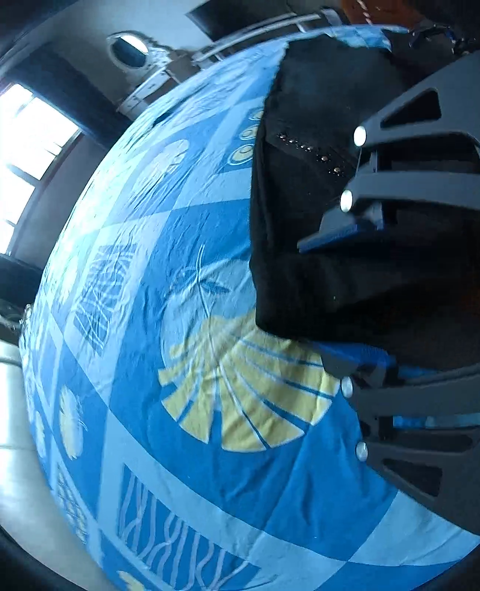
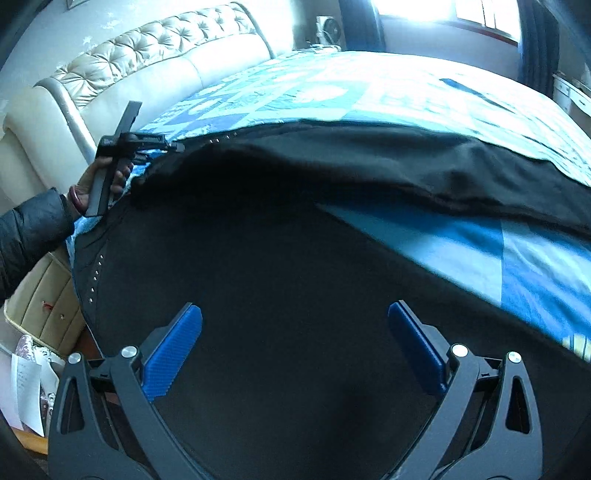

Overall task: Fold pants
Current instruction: 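Grasp the studded waistband with the left tool while the right tool grasps the trouser edge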

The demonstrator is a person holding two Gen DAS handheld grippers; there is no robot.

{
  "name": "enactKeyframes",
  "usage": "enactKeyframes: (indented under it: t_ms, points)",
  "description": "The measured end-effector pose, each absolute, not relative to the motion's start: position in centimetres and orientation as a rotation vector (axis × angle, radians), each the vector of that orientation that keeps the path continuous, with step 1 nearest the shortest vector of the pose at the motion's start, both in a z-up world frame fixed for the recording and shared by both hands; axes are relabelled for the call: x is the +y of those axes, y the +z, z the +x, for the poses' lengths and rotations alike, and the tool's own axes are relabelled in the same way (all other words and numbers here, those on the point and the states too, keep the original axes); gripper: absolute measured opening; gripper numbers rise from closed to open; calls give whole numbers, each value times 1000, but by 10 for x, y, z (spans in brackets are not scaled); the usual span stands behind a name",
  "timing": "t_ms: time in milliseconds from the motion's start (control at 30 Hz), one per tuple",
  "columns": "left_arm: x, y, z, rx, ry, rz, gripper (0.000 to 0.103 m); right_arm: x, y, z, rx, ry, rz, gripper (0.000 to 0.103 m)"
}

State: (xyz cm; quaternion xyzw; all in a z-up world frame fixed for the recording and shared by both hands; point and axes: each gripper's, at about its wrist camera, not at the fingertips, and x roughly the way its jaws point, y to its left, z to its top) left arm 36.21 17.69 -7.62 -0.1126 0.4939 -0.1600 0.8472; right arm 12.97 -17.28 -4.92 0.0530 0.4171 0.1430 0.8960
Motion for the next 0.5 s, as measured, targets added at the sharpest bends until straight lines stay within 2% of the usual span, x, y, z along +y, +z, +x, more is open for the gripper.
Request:
enactKeyframes:
  t_ms: [167, 233, 300, 500]
  points:
    - [186, -79, 365, 1062, -327, -317, 32, -208, -18, 192, 839, 373, 107, 101]
    - [184, -78, 365, 1065, -332, -311, 26, -223, -6, 224, 836, 357, 76, 101]
    - [182, -77, 365, 1065, -328, -293, 25, -238, 2, 266, 844, 331, 22, 101]
    - [178, -78, 368, 1068, -325, -260, 24, -251, -26, 383, 1015, 260, -214, 101]
